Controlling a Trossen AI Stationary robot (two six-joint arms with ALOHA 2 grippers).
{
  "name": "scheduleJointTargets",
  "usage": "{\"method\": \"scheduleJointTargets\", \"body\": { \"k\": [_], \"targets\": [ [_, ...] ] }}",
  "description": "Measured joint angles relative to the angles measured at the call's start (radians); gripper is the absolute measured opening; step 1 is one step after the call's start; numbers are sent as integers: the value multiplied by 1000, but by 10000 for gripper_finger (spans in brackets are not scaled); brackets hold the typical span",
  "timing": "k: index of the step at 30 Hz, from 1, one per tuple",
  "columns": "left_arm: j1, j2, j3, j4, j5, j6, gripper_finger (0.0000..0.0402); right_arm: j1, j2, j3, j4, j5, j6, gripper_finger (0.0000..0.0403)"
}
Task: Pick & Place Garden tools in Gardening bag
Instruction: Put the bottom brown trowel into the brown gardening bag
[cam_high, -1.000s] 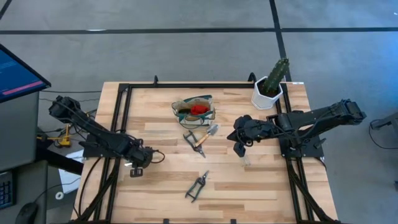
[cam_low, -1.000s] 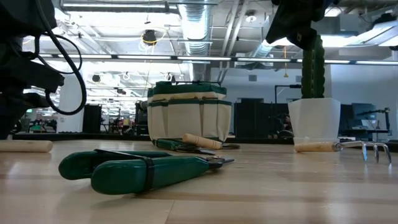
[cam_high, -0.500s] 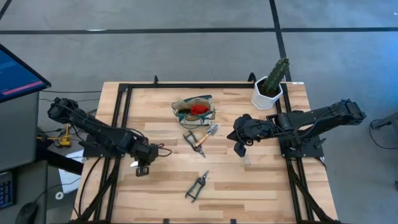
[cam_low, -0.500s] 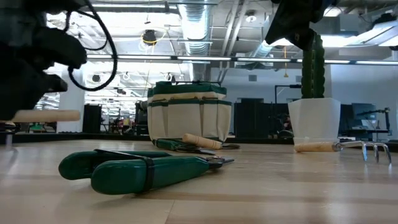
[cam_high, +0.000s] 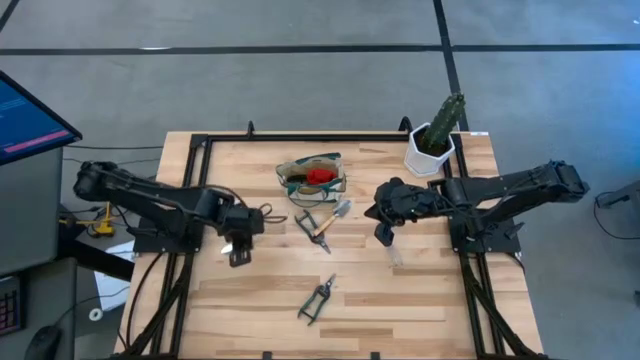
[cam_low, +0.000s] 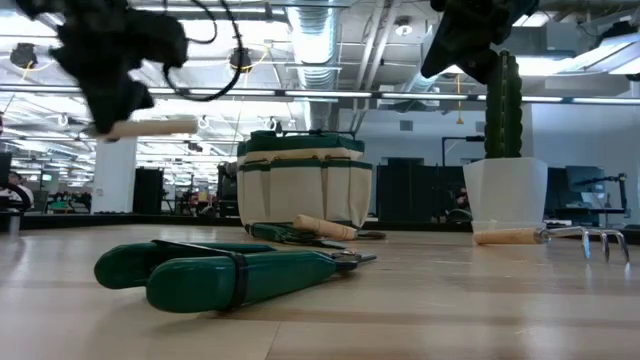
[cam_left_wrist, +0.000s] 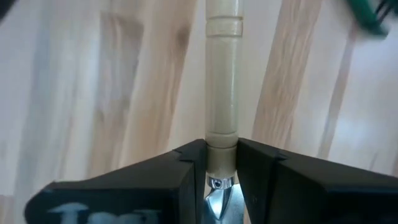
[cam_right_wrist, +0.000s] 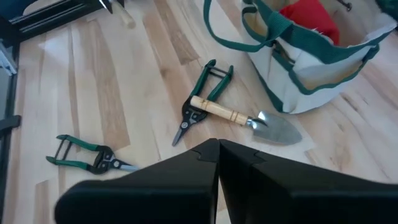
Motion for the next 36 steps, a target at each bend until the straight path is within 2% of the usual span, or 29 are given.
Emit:
{"method": "scheduleJointTargets", "body": {
  "k": [13,18,25,30,36],
  "targets": [
    [172,24,244,-21,15,-13,53,-17,0,0,6,-2,0,0],
    [195,83,346,-41,96,-8,53,10,0,0,102,-2,-71,0],
    [196,242,472,-136,216,-6,53,46,0,0,323,-1,-220,0],
    [224,333,540,-153,343,-5,53,68,0,1,375,32,-286,0],
    [291,362,605,-154,351,51,53,87,0,1,371,86,-318,0]
  ]
}}
